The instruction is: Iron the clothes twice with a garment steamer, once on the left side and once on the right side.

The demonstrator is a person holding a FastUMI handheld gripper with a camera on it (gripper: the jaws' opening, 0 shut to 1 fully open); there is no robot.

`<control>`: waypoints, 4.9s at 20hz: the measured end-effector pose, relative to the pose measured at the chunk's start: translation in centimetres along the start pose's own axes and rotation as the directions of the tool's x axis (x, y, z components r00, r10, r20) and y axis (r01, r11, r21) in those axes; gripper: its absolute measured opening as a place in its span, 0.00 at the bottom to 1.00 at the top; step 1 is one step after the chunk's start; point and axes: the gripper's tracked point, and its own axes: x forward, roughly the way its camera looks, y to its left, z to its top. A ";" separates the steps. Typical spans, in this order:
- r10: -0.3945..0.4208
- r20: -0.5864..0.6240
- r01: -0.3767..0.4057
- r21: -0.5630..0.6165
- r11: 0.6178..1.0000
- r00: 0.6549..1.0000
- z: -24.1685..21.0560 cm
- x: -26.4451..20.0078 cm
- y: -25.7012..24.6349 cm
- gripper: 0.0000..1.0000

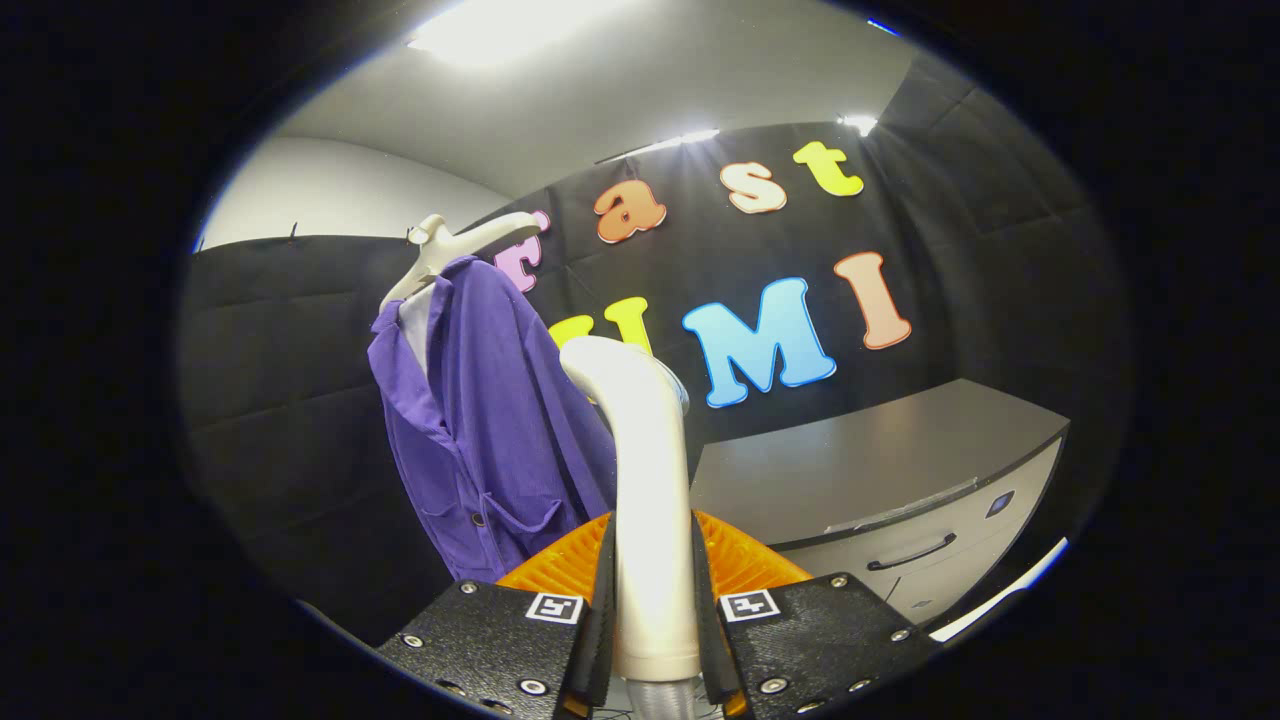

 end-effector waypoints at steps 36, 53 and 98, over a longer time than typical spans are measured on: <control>-0.117 0.278 0.251 -0.513 0.821 0.953 -0.1 10.5 16.0 0.36; -0.151 0.163 0.213 -0.493 0.844 0.975 -10.3 8.5 13.8 0.36; 0.028 0.225 0.054 -0.351 0.935 0.974 -6.2 5.1 20.9 0.36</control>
